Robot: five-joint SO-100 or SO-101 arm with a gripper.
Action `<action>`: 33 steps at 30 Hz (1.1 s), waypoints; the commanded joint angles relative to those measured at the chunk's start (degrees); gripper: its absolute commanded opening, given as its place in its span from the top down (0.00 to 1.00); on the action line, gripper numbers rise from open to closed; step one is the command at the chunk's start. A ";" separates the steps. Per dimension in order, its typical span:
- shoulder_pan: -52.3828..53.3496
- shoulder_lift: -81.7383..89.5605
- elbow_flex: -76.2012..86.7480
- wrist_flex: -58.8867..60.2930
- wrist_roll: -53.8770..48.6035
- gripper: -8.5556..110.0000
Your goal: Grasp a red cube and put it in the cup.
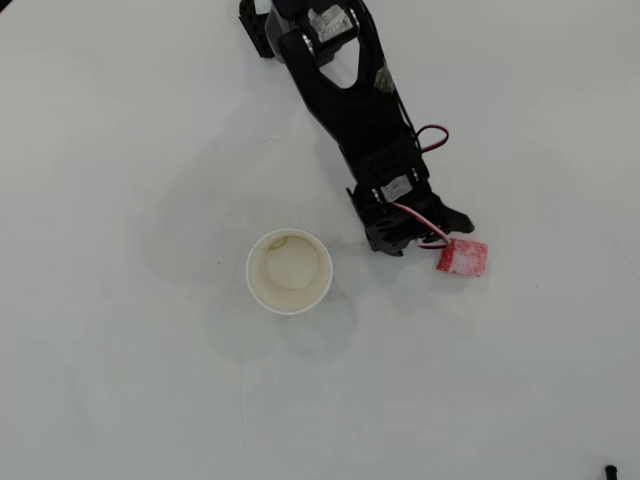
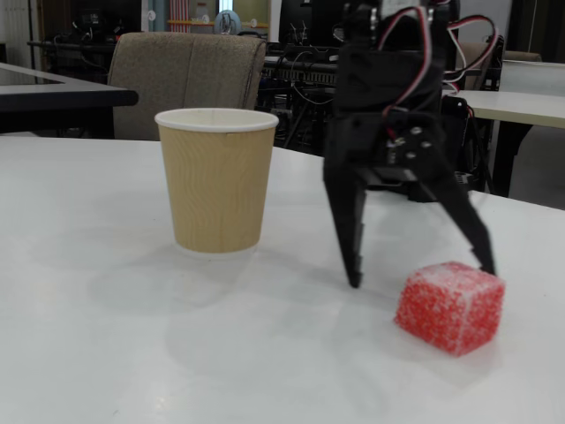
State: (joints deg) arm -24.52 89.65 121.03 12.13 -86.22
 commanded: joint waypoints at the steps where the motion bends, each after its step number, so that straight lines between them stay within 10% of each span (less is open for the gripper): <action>1: -1.32 1.49 -3.60 -0.35 0.44 0.60; 24: -3.69 0.18 -4.83 -3.16 14.50 0.59; 33: -3.34 0.18 -4.92 0.88 5.10 0.59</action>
State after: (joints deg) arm -27.77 88.77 121.03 11.25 -75.76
